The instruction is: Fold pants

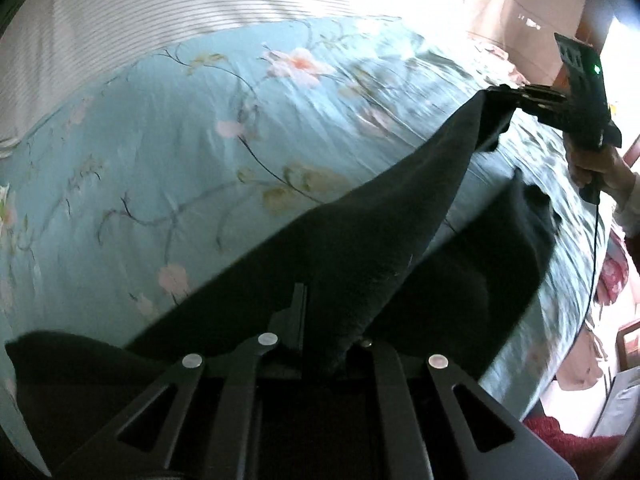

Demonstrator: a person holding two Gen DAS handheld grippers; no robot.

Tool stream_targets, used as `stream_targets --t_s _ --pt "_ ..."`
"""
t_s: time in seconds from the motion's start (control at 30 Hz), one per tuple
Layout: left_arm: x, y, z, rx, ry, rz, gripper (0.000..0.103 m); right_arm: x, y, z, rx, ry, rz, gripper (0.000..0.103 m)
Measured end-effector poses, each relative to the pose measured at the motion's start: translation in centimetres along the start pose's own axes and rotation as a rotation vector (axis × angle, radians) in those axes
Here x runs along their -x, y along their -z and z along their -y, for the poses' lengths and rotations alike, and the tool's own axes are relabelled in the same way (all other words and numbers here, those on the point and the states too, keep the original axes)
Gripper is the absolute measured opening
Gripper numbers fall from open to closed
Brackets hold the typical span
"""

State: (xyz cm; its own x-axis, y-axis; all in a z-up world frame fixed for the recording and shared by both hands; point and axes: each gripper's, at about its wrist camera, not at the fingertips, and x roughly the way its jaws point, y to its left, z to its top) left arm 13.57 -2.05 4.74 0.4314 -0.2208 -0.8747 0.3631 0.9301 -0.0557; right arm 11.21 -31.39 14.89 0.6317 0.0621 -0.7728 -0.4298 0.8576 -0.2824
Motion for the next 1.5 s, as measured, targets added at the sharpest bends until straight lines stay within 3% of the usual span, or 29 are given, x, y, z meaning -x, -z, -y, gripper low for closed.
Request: stream_targets --t_s 0.23,0.53,0.8,0.87,0.93,1.0,1.03,1.07,1.27,1.3,1.4,1.5 --pt "1.3 4.2 1.7 0.007 0.029 0.005 0.005 3.3 4.8 -3.8 0.127 0.043 -0.054 0.008" --pt "2.8 7.8 3.3 -0.029 0.052 0.021 0.006 6.7 7.9 -6.0 0.142 0.063 -0.072 0.008" --pt "0.1 9.6 3.7 -0.029 0.056 -0.019 0.010 4.8 11.1 -6.7 0.097 0.091 -0.175 0.008" --pt "0.3 9.8 3.8 -0.011 0.063 -0.001 0.021 4.6 11.4 -6.5 0.056 0.091 -0.185 0.009" --pt "0.7 9.9 3.8 0.012 0.105 0.000 0.043 4.9 11.5 -6.5 0.012 0.096 -0.187 0.014" --pt "1.3 10.3 4.0 0.034 0.116 0.013 0.051 5.2 11.7 -6.4 -0.035 0.102 -0.202 0.032" --pt "1.5 10.5 4.1 0.040 0.115 0.015 0.053 5.4 11.8 -6.5 -0.048 0.110 -0.209 0.051" --pt "1.9 10.7 4.0 0.056 0.116 0.020 0.053 5.8 12.0 -6.7 -0.062 0.125 -0.212 0.063" --pt "3.9 11.9 2.5 0.172 0.114 0.041 0.058 8.5 11.7 -8.4 -0.095 0.112 -0.130 0.063" --pt "4.5 12.1 2.0 0.197 0.090 0.051 0.060 8.9 11.4 -8.8 -0.104 0.101 -0.107 0.063" --pt "6.0 12.4 0.1 0.289 0.023 0.075 0.080 9.0 10.3 -10.1 -0.146 0.027 -0.042 0.064" --pt "7.4 12.2 -2.8 0.407 -0.042 0.095 0.082 7.4 9.2 -11.6 -0.175 -0.062 -0.024 0.064"
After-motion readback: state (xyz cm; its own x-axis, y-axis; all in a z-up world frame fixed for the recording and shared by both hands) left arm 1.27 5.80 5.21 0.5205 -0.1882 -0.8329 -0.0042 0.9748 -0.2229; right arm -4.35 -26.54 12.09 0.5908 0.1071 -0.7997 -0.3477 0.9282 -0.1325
